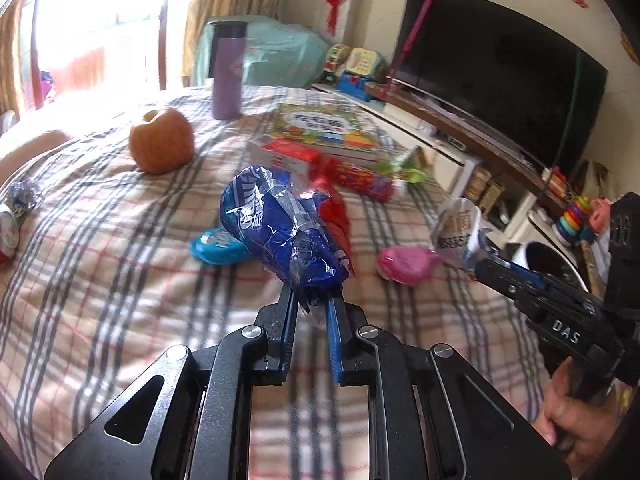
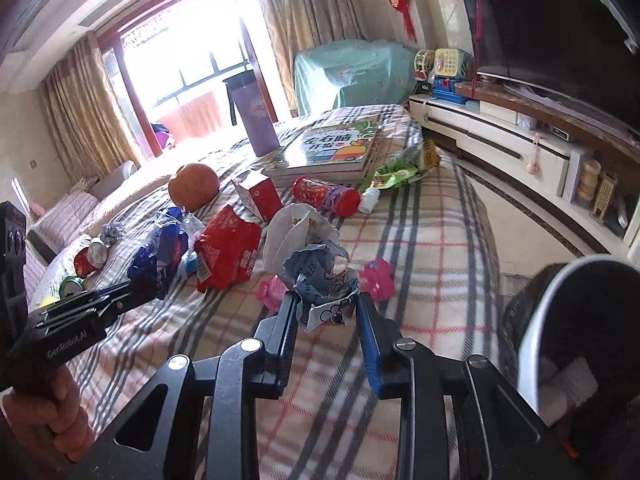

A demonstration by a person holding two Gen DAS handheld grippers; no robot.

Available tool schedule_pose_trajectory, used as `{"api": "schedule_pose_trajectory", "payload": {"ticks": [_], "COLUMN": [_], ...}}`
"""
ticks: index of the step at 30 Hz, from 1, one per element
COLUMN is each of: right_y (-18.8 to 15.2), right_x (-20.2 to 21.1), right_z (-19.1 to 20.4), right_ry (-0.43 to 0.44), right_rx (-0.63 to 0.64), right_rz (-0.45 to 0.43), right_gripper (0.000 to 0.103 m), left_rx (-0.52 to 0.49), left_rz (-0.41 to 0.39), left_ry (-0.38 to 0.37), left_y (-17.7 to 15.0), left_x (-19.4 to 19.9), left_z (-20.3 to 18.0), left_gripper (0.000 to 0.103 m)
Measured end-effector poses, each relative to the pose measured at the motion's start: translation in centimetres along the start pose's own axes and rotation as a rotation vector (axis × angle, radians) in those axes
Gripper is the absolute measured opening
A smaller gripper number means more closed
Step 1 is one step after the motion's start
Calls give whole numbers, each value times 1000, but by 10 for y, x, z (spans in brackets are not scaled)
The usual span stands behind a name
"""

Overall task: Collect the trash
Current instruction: 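Grasp the blue plastic bag with left tool while right tool grasps the crumpled white paper, then carry the blue bag and white paper over the bin and open both tools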

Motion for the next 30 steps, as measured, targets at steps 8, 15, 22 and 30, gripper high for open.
{"api": "schedule_pose_trajectory", "payload": {"ticks": [8,15,22,30], "right_y": [-3,-5,-5,-5], "right_x": [32,55,71,96], "right_z": [-25,-50,-73,-104], "right_ry": [-30,-60,-92,-139], "right_rx": [-50,-98,-136,-180], "right_rz": [-30,-56,-81,-116], "right_gripper": [30,30,30,30], "left_rx": [-59,-121,-163,-211], "left_rz": [-8,-9,0,3], "left_ry": [-97,-165,-214,-260], "left_y": [-1,0,2,5], "left_x": [8,10,8,8], "left_z": [-48,-85,-116,-148], "left_gripper": [13,13,13,13]}}
Point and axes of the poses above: each gripper's, at about its wrist camera, not at the fingertips, and x roughly against the way its jaws point, z to its left, y to its top, the point moved 6 cm from there along -x, roughly the way its jaws point, and after that the axes turned 13 degrees about -x, right-handed, at the moved point
